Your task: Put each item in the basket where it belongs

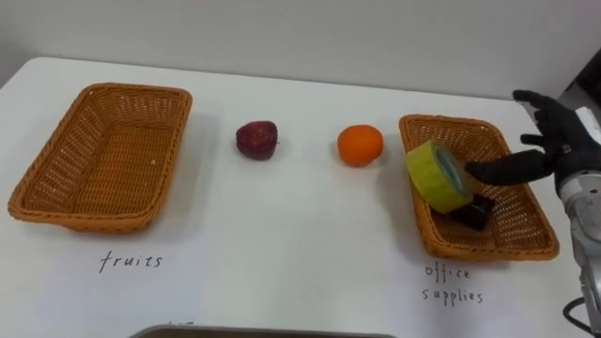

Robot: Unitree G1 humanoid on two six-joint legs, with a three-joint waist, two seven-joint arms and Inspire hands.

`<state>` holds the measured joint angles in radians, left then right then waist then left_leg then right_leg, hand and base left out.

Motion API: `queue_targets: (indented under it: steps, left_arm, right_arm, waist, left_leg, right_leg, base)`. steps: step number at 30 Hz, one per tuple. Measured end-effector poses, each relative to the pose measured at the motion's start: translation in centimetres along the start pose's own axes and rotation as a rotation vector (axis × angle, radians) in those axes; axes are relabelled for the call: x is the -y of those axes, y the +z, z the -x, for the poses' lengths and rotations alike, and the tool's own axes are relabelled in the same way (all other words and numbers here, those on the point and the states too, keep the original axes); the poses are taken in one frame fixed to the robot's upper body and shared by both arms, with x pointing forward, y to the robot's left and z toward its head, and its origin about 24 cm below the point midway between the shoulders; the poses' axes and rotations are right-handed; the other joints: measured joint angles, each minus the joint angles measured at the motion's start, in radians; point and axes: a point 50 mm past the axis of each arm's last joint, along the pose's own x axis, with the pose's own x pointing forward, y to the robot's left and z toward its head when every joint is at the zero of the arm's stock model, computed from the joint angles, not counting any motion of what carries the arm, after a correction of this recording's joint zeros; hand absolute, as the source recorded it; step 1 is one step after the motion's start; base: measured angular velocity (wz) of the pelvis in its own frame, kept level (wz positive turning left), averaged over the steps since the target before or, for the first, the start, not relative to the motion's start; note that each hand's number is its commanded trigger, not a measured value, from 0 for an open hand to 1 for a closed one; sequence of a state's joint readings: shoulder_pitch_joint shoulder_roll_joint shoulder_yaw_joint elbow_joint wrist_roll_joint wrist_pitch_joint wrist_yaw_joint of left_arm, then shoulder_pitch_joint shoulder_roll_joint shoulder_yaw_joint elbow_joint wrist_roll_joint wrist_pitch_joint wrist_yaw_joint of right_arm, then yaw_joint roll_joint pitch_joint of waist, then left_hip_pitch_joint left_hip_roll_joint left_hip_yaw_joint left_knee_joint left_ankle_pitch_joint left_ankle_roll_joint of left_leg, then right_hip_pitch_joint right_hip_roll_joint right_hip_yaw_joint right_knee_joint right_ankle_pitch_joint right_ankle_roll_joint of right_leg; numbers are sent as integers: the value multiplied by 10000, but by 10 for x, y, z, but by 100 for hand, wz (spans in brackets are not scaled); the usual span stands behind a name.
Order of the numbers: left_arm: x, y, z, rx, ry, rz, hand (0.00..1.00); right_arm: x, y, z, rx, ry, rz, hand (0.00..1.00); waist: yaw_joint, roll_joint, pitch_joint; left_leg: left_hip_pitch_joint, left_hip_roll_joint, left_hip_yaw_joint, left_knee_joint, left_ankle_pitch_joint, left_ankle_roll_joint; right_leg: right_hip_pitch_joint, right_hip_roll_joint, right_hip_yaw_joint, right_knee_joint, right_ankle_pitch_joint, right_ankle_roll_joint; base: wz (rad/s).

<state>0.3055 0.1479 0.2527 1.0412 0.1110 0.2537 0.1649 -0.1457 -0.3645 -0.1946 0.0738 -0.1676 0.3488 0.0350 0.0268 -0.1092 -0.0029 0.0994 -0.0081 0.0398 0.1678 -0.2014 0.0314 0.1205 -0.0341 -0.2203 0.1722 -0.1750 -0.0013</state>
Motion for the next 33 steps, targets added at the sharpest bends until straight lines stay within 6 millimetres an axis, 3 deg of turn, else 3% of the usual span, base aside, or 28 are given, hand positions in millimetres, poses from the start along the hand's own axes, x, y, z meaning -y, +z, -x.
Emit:
queue_targets:
  steps: [8, 15, 22, 33]
  left_arm:
    - [0, 2, 0, 62, -9, 27, 0]
    - [2, 7, 0, 157, -130, 384, 0]
    - [2, 11, 1, 367, -122, 447, 0]
    - [0, 16, 0, 565, -264, 452, 0]
  right_arm:
    - [2, 9, 2, 381, -80, -9, 0]
    - [7, 39, -1, 1494, -389, -146, 0]
    - [4, 68, 4, 2664, -277, 230, 0]
    - [11, 96, 1, 3583, -416, -34, 0]
  waist:
    - [22, 4, -36]
    - [22, -23, -58]
    - [277, -27, -46]
    - [512, -236, -48]
  left_leg:
    - [-38, 11, 3, -6, 1, 0]
    - [-58, 21, 30, 3, 1, 1]
    - [-75, 18, 33, 10, 1, 1]
    - [-168, -28, -172, 91, 3, 4]
  right_leg:
    - [-100, -2, -7, 55, -1, 0]
    - [-161, -6, 9, 153, -2, -1]
    - [-185, -6, 40, 172, -2, -1]
    - [-166, -21, -109, 137, -2, -1]
  base:
    - [-1]
    - [-1]
    - [0]
    - [5]
